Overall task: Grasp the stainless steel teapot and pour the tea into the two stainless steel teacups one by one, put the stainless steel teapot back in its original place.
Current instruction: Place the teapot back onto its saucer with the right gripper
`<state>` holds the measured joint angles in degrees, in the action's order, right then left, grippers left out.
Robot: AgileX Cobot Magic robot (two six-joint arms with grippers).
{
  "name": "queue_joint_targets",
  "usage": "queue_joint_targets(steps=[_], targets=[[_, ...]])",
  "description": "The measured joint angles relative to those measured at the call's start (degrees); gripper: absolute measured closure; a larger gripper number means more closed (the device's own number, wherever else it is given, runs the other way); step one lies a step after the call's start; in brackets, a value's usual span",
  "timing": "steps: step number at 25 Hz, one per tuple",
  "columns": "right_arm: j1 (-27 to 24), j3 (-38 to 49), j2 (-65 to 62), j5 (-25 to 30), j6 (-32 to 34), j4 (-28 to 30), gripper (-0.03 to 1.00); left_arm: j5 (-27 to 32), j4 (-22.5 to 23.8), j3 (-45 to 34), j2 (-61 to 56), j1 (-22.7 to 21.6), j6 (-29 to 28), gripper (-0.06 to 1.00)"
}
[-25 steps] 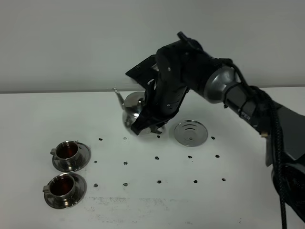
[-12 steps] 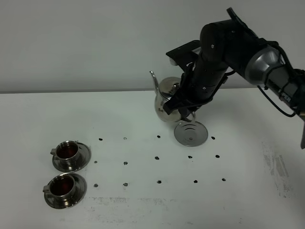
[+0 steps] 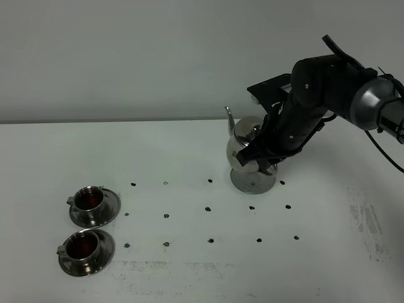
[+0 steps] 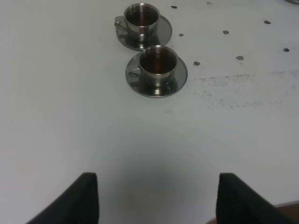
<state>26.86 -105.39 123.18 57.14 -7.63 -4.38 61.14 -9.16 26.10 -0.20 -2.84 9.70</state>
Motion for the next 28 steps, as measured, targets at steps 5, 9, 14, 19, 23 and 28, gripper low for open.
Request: queue_joint_targets(steps=[5,9,14,19,23,28], targets=[[-0.6,0.0,2.3,-5.8,0.4,-0.2,0.79,0.0,0.0,0.0,0.0,0.0,0.0,0.40],[-1.1,0.0,4.5,-6.2,0.4,-0.2,0.79,0.0,0.0,0.0,0.0,0.0,0.0,0.40],[-1.5,0.2,5.1,-6.2,0.4,-0.2,0.79,0.0,0.0,0.0,0.0,0.0,0.0,0.40],[-1.7,0.2,6.4,-5.8,0.4,-0.2,0.79,0.0,0.1,0.0,0.0,0.0,0.0,0.40],[-1.7,0.2,7.3,-5.4,0.4,-0.3,0.79,0.0,0.1,0.0,0.0,0.0,0.0,0.40],[-1.7,0.2,7.4,-5.0,0.4,-0.2,0.79,0.0,0.1,0.0,0.0,0.0,0.0,0.40]])
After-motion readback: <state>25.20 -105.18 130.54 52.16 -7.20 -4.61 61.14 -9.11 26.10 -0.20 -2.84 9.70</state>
